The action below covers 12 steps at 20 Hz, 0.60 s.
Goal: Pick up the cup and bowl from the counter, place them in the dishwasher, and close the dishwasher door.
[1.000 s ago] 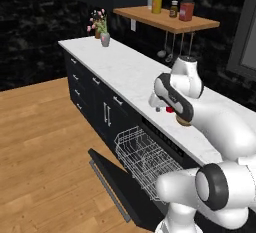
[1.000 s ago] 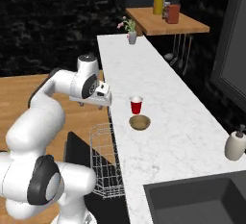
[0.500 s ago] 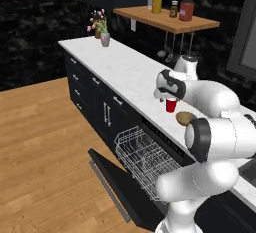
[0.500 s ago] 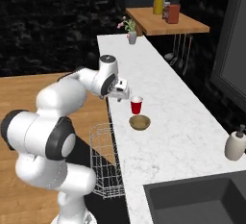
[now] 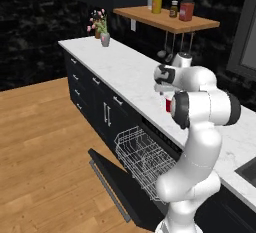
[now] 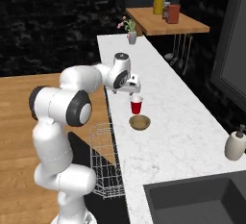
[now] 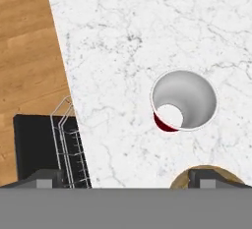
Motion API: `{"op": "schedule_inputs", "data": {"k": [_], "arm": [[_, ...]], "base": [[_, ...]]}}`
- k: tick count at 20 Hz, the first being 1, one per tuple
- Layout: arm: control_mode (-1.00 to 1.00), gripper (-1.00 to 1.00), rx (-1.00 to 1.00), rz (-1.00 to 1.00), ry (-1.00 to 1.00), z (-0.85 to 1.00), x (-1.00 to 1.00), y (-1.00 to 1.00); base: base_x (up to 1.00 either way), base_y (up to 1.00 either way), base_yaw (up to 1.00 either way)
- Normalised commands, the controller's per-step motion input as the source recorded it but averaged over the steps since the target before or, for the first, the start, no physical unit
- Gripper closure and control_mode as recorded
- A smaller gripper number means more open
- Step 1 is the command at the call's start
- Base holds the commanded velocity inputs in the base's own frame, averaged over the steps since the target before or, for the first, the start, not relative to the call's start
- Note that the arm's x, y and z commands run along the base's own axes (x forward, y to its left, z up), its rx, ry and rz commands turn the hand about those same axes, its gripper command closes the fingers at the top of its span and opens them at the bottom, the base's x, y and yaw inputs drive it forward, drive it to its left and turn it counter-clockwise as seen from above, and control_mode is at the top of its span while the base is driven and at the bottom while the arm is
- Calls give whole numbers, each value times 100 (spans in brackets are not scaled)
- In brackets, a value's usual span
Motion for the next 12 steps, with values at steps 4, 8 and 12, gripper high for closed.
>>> {"op": "schedule_inputs", "data": {"k": [4,8,12], "arm": [[-100,-100,-4,0,0,-38,39,-2],[-100,-100,-7,0,0,-44,38,0],[-100,-100,-4,0,0,-29,18,0]], "base": [[0,0,0],[0,0,0],[0,0,0]]}}
